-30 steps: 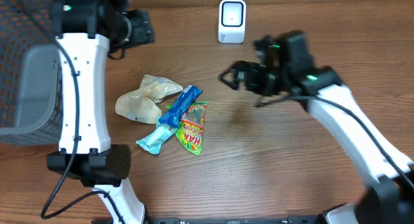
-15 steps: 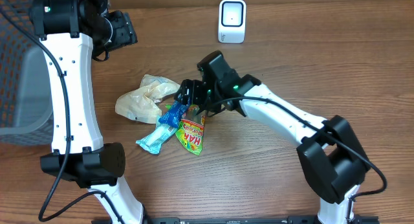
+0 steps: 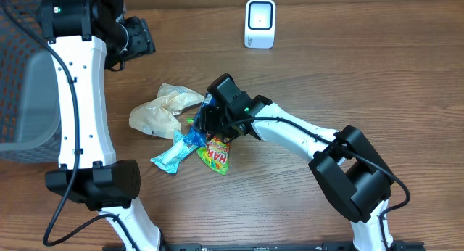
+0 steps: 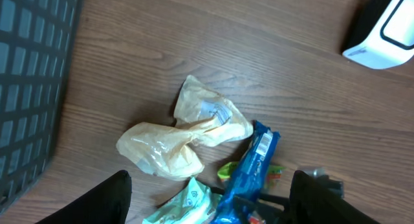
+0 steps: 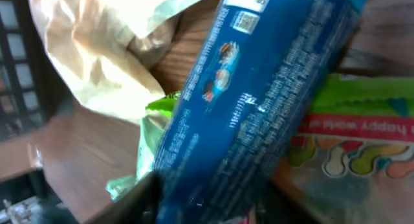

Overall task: Scan the item barcode
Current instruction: 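Move the right gripper to the pile and grasp the blue wrapper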

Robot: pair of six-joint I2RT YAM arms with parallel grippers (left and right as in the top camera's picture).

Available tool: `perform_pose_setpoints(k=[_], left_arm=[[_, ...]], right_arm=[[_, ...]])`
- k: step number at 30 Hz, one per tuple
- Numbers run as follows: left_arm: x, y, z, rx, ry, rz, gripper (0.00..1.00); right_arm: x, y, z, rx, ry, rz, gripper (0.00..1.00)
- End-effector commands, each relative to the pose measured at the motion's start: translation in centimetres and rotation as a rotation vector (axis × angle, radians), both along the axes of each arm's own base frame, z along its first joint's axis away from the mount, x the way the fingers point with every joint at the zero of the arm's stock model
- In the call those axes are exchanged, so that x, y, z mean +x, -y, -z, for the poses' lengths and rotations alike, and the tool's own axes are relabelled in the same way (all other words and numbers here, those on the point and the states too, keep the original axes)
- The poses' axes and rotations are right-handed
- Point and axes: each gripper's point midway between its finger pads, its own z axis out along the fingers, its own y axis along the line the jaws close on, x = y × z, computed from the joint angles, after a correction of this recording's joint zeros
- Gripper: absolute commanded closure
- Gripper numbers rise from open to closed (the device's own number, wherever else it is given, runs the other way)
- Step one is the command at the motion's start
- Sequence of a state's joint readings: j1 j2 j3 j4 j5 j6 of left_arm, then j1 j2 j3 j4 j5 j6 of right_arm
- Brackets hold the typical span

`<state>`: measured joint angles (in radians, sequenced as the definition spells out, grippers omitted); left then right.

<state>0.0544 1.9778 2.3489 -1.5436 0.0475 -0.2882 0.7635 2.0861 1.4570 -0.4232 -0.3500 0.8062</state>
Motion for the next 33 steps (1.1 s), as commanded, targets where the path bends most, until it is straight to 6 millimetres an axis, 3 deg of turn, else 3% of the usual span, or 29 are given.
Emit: perform_pose_setpoints(k=[1, 9, 17, 21, 26, 33], left_arm=[[0.1, -0.3, 0.9, 0.017, -0.016, 0.004, 0.3], [0.6, -0.4, 1.6, 0.022, -0.013, 0.002, 0.3], [0.9, -0.5, 1.5, 0.032, 0.0, 0.002, 0.3], [0.7, -1.1, 1.6, 0.074, -0.01, 0.001, 0.32], [0.5, -1.3, 1.7, 0.084, -0.021, -0.004, 0.32], [0.4, -1.3, 1.7, 0.084, -0.025, -0.003, 0.32]], right_arm=[[1.0, 1.1, 0.0, -0.032, 0.012, 0.009, 0.72], [1.3, 2.4, -2.1, -0.074, 0.078, -0.084, 0.96], [1.9, 2.8, -6.6, -0.105, 0.257, -0.229, 0.96], [1.0, 3.5, -7.0, -0.142, 0.238, -0.268, 0.96], [-0.4, 2.6, -8.4, -0.072, 0.236, -0.37, 0.96], [-0.6, 2.5, -8.3, -0.061, 0.185, -0.327, 0.92]])
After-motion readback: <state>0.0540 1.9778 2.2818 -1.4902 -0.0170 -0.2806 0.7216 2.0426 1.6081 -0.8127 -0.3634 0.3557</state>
